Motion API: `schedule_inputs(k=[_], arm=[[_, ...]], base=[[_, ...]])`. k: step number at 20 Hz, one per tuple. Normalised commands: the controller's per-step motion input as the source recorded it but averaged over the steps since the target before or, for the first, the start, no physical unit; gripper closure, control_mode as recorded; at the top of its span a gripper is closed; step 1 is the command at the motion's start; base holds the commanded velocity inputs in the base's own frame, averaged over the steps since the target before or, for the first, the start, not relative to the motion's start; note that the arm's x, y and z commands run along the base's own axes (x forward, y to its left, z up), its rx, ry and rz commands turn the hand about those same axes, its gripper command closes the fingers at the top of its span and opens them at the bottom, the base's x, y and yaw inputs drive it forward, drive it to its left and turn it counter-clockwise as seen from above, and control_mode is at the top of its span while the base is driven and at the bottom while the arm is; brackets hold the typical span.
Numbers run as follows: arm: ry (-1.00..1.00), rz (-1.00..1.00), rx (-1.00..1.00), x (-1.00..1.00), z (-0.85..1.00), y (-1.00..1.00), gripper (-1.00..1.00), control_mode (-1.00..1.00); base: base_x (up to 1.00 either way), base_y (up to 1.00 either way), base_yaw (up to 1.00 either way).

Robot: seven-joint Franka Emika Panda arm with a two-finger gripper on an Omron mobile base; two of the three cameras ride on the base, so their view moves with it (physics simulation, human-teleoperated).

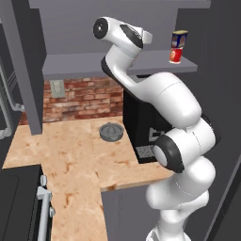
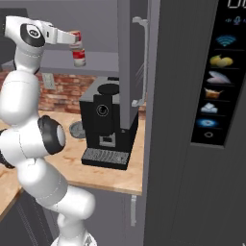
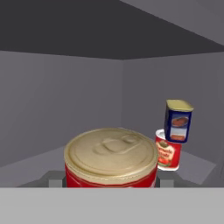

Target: Stack two cans on top of the other two cans in the cabinet.

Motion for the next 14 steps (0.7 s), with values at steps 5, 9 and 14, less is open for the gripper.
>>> schedule_inputs(k=[5,9,14], arm=[[0.0,0.0,0.0,0.1,0.0,0.0,1.0,-1.0],[0.0,0.0,0.0,0.14,0.0,-0.02,1.0,-1.0],[0.0,0.0,0.02,0.08,0.0,-0.04,1.0,-1.0]], base=[[0.0,0.0,0.0],[0.0,0.0,0.0],[0.0,0.0,0.0]])
